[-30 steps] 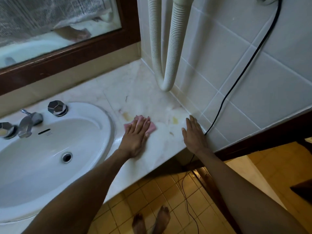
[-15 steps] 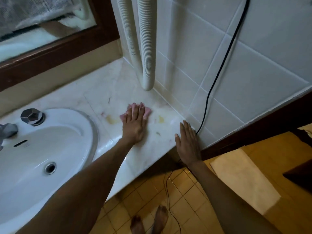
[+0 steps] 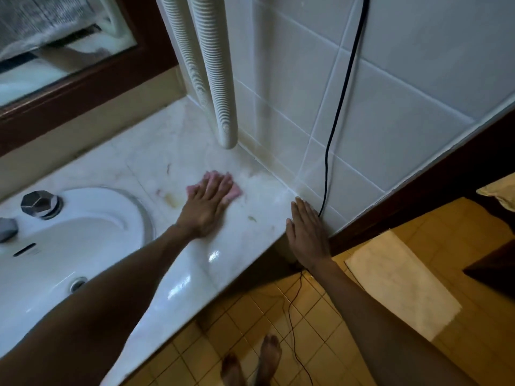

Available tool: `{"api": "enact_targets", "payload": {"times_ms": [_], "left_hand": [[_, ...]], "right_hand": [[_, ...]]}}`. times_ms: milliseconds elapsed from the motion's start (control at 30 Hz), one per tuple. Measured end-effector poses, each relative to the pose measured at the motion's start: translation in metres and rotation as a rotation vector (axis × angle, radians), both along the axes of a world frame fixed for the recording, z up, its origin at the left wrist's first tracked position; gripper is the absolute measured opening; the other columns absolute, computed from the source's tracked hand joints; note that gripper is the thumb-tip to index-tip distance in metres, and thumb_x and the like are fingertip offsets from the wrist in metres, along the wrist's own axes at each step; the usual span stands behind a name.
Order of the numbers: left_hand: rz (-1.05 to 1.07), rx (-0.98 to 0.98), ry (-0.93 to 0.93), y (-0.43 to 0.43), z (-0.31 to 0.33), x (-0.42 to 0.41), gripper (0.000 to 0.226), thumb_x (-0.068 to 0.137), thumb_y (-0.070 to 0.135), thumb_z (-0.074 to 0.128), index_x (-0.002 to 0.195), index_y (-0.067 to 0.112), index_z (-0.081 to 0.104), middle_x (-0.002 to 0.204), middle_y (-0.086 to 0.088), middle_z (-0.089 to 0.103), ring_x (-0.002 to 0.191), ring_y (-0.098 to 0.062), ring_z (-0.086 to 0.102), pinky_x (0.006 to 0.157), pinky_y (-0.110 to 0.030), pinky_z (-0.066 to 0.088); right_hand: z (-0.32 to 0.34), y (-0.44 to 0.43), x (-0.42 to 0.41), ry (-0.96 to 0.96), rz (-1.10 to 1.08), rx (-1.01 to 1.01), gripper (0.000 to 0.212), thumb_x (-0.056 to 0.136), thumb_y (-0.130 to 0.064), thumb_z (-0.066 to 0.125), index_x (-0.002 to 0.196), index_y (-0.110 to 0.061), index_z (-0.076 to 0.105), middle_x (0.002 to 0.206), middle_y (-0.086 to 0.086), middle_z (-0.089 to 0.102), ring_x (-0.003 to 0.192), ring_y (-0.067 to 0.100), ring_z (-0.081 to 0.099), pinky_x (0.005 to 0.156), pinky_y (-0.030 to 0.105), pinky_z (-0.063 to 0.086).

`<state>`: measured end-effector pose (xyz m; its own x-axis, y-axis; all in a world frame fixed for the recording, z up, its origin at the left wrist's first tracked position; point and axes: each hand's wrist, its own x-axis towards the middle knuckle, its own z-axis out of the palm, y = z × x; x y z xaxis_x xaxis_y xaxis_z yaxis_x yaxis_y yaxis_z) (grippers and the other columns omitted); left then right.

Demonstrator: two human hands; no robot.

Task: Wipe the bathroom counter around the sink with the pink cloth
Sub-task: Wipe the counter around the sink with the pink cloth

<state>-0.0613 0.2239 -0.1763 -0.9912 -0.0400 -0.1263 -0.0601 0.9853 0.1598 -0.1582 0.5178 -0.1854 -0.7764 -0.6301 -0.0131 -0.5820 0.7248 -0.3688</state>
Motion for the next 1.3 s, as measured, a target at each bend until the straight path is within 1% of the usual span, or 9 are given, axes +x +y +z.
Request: {"api": "enact_targets", "payload": {"times_ms": [133, 267, 400, 633, 767, 867, 1033, 1200, 1300], "left_hand": [[0.291, 0.14, -0.032, 0.055, 0.006, -0.062, 0.067, 0.105, 0.047, 0.014, 0.166, 0.02, 0.001, 0.173, -0.005, -0.014, 0.151, -0.029, -0.03, 0.126, -0.061, -0.005], [0.035, 0.132, 0.042, 0.106, 0.005, -0.064, 0.063, 0.106, 0.041, 0.017, 0.166, 0.023, 0.005, 0.174, -0.007, -0.003, 0.158, -0.038, -0.014, 0.126, -0.062, -0.001], [-0.163, 0.137, 0.074, 0.084, 0.002, -0.018, 0.057, 0.111, 0.041, 0.019, 0.165, 0.03, 0.005, 0.174, 0.004, 0.0, 0.161, -0.026, -0.008, 0.13, -0.05, 0.0], [0.147, 0.135, 0.015, 0.015, 0.013, 0.022, 0.065, 0.107, 0.051, 0.003, 0.165, 0.022, 0.007, 0.174, 0.001, -0.002, 0.161, -0.028, -0.009, 0.126, -0.058, 0.011], [0.084, 0.158, 0.039, 0.061, 0.01, 0.073, 0.058, 0.111, 0.041, 0.015, 0.166, 0.022, 0.006, 0.174, 0.002, -0.004, 0.161, -0.025, -0.011, 0.129, -0.054, 0.001], [0.073, 0.201, 0.048, 0.05, 0.01, 0.123, 0.057, 0.113, 0.035, 0.021, 0.166, 0.023, 0.004, 0.174, 0.006, -0.004, 0.161, -0.02, -0.009, 0.13, -0.049, -0.001], [0.527, 0.192, 0.053, 0.019, -0.005, 0.126, 0.066, 0.104, 0.042, 0.004, 0.165, 0.017, 0.009, 0.174, -0.004, -0.005, 0.16, -0.029, -0.012, 0.128, -0.056, 0.007], [1.082, 0.317, 0.198, -0.008, 0.001, 0.022, 0.063, 0.102, 0.019, 0.027, 0.164, 0.01, 0.018, 0.171, -0.02, 0.01, 0.158, -0.046, 0.004, 0.126, -0.062, 0.009], [1.087, 0.279, 0.217, -0.028, -0.004, -0.011, 0.065, 0.102, 0.025, 0.031, 0.163, 0.008, 0.017, 0.171, -0.021, 0.011, 0.156, -0.049, 0.006, 0.122, -0.068, 0.01]], "right_hand": [[0.001, -0.01, 0.004, 0.048, -0.041, 0.016, 0.053, 0.103, -0.03, 0.027, 0.147, -0.003, 0.04, 0.156, 0.018, 0.036, 0.147, 0.029, 0.03, 0.12, 0.041, 0.022], [0.004, -0.012, -0.002, 0.09, -0.006, 0.011, 0.052, 0.101, -0.027, 0.028, 0.14, 0.001, 0.049, 0.148, 0.021, 0.046, 0.141, 0.032, 0.041, 0.116, 0.041, 0.027], [0.006, -0.009, -0.009, 0.091, 0.022, 0.031, 0.055, 0.1, -0.03, 0.024, 0.139, -0.002, 0.05, 0.148, 0.019, 0.048, 0.139, 0.031, 0.044, 0.115, 0.039, 0.029], [0.006, -0.03, -0.009, 0.035, 0.021, -0.033, 0.049, 0.102, -0.026, 0.033, 0.141, 0.0, 0.048, 0.151, 0.019, 0.044, 0.143, 0.031, 0.038, 0.117, 0.041, 0.03], [0.009, -0.064, -0.012, -0.013, 0.062, -0.049, 0.054, 0.098, -0.029, 0.031, 0.134, 0.004, 0.055, 0.146, 0.023, 0.049, 0.138, 0.035, 0.045, 0.113, 0.047, 0.039], [0.012, -0.088, -0.013, -0.011, 0.113, -0.027, 0.05, 0.1, -0.026, 0.037, 0.139, 0.004, 0.05, 0.151, 0.021, 0.042, 0.143, 0.033, 0.038, 0.116, 0.043, 0.032], [0.009, -0.133, -0.015, 0.009, 0.158, -0.042, 0.048, 0.102, -0.02, 0.046, 0.142, 0.005, 0.046, 0.154, 0.022, 0.038, 0.145, 0.033, 0.033, 0.119, 0.041, 0.027], [0.002, -0.162, -0.021, -0.011, 0.156, -0.037, 0.052, 0.102, -0.024, 0.044, 0.146, 0.005, 0.039, 0.157, 0.024, 0.032, 0.148, 0.035, 0.027, 0.121, 0.042, 0.021], [0.0, -0.164, -0.025, 0.007, 0.146, -0.037, 0.053, 0.103, -0.024, 0.044, 0.148, 0.003, 0.037, 0.158, 0.022, 0.03, 0.148, 0.034, 0.026, 0.121, 0.041, 0.021]]}}
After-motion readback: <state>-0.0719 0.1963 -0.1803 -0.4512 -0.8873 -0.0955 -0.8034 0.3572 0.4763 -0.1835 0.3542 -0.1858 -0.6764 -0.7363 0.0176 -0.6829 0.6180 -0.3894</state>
